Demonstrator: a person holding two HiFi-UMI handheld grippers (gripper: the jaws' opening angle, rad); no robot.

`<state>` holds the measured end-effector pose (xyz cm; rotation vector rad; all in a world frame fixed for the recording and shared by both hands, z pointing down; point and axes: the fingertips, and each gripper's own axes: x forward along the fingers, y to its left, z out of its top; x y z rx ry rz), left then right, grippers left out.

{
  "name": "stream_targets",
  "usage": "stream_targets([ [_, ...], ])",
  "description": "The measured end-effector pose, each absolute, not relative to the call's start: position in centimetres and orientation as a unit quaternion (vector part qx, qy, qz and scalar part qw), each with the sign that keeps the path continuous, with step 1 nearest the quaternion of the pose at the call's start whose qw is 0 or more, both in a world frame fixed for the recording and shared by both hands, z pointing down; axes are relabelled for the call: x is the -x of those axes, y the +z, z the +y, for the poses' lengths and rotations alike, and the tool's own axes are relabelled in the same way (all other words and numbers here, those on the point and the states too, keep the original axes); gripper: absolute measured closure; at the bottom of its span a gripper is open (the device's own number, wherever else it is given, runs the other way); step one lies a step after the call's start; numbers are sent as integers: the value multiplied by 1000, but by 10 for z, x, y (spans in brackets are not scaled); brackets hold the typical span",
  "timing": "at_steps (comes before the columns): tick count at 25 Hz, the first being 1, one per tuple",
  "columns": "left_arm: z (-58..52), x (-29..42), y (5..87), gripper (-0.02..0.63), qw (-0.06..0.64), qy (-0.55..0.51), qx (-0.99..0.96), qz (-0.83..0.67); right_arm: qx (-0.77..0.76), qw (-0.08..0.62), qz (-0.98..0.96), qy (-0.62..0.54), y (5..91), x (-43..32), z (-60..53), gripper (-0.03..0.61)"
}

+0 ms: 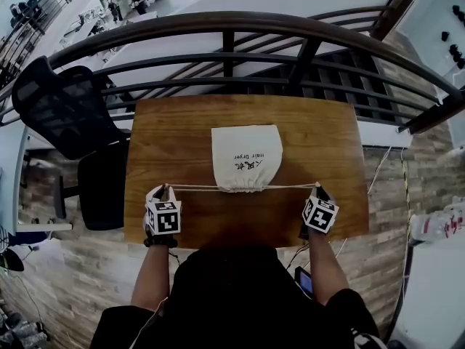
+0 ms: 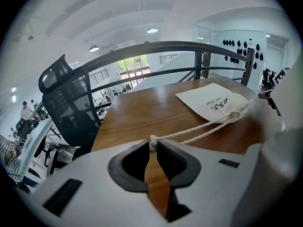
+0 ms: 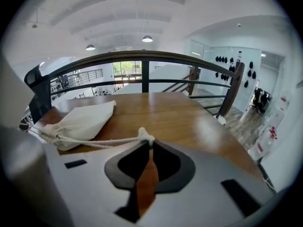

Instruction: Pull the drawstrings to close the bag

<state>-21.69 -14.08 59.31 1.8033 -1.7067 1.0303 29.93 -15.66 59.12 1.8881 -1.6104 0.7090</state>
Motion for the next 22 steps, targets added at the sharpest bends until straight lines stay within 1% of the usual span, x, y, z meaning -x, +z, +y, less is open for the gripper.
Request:
stream_targets([
  [9,-147,220,592,554,213,375,-658,-617,-704,291,-596,253,593,-296,-158,554],
  [13,-146,222,594,554,226,367,-661,-614,-693,310,-607,234,594,-297,-158,555],
  [17,-144,234,606,554,247,351,-663,-614,-703,301,-596,245,597,-310,-160,555],
  [22,-141,233,606,554,250,359,-653,-618,-709,295,-588,255,599,-308,-158,555],
])
